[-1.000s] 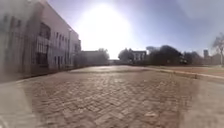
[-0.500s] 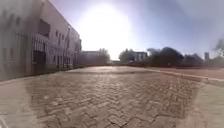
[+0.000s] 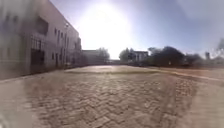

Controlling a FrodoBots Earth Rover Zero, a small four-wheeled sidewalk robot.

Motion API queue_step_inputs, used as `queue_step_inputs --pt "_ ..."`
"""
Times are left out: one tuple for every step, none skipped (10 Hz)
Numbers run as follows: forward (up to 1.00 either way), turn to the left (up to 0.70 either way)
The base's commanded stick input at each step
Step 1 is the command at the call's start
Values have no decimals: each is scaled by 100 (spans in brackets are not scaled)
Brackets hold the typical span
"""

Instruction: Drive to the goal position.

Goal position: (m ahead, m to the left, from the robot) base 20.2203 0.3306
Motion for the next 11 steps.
queue_step_inputs --pt "100 0" --pt "100 0" --pt "100 0" --pt "100 0" --pt "100 0" --pt "100 0" --pt "100 0" --pt "100 0" --pt "100 0" --pt "100 0" --pt "100 0"
